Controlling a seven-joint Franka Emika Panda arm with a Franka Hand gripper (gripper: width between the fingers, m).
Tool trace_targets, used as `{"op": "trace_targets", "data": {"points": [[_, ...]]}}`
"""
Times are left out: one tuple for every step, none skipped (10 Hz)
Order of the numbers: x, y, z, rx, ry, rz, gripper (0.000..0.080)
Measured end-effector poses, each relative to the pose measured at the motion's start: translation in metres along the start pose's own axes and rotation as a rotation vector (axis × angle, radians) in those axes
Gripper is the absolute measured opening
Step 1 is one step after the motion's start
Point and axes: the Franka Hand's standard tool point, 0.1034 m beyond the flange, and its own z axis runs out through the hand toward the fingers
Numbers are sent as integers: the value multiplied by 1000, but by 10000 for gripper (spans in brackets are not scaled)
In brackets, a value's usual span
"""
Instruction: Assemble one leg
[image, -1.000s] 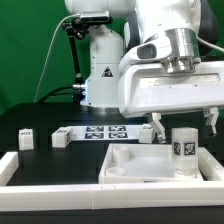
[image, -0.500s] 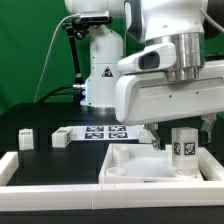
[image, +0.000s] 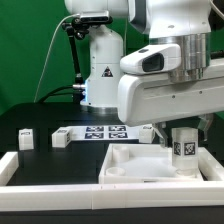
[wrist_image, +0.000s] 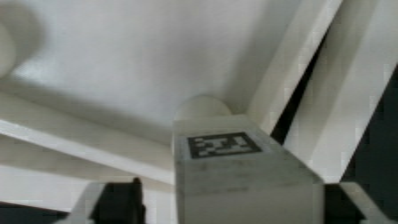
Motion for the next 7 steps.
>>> {"op": "trace_targets", "data": {"points": [[0,0,0,0,0,11,291],[0,0,0,0,0,10,291],[0,-1,0,3,0,59,291],[0,-2,1,7,0,159,291],[1,-7,1,21,-1,367,291],[2,-10,2,23,5,453,291],[4,-12,2,33,15,592,291]]}}
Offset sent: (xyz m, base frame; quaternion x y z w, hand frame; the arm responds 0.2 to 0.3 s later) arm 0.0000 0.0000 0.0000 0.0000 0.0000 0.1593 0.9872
